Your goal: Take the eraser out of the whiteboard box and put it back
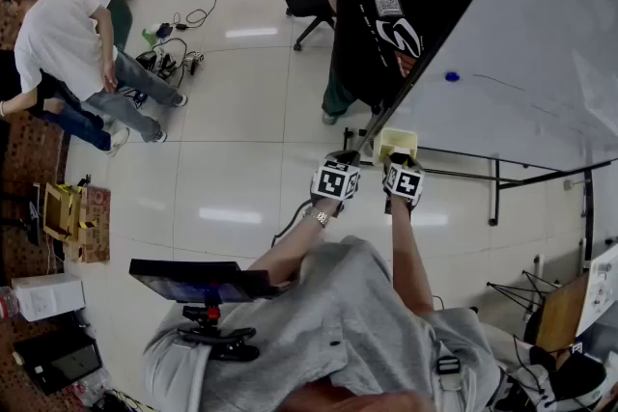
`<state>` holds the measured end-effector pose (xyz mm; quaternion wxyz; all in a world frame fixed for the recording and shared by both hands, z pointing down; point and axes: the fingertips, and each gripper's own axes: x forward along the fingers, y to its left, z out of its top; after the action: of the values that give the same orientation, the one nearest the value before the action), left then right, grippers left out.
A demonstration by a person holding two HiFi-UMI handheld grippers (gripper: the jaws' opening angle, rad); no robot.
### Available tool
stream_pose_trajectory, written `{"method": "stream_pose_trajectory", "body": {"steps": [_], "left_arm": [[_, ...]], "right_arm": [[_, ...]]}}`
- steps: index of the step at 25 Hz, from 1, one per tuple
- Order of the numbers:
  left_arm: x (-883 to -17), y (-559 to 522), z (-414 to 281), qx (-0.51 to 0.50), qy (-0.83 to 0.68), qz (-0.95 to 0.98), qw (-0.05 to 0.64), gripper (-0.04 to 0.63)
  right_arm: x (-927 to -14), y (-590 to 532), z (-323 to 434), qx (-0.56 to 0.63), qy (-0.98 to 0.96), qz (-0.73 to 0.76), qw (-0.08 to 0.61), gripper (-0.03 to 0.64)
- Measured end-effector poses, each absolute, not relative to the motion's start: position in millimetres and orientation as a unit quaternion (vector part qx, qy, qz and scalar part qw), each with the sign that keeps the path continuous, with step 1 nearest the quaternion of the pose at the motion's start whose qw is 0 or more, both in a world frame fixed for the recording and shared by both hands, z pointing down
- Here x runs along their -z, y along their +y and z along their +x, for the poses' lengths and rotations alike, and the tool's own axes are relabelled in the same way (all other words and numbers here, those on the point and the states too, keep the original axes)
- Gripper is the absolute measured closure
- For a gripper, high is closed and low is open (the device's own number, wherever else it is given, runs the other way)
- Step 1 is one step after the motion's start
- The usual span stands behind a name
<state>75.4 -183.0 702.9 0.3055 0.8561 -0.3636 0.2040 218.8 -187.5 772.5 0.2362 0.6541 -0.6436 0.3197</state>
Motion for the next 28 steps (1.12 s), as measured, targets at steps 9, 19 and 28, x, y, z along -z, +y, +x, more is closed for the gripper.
{"method": "stream_pose_trajectory", "body": {"steps": [9, 19, 28], "left_arm": [[-709, -210, 93, -0.222, -0.329, 0.867, 0.301, 0.584], [-699, -252, 106, -0.205, -0.344, 0.865, 0.301, 0.584], [-703, -259, 111, -0.207, -0.345, 0.863, 0.305, 0.584]], "right_arm": [[-807, -197, 220, -0.362, -0.601, 0.643, 0.308, 0.345], [-683, -219, 220, -0.314, -0.686, 0.634, 0.169, 0.350], [-687, -258, 230, -0.288, -0.677, 0.662, 0.141, 0.350]]}}
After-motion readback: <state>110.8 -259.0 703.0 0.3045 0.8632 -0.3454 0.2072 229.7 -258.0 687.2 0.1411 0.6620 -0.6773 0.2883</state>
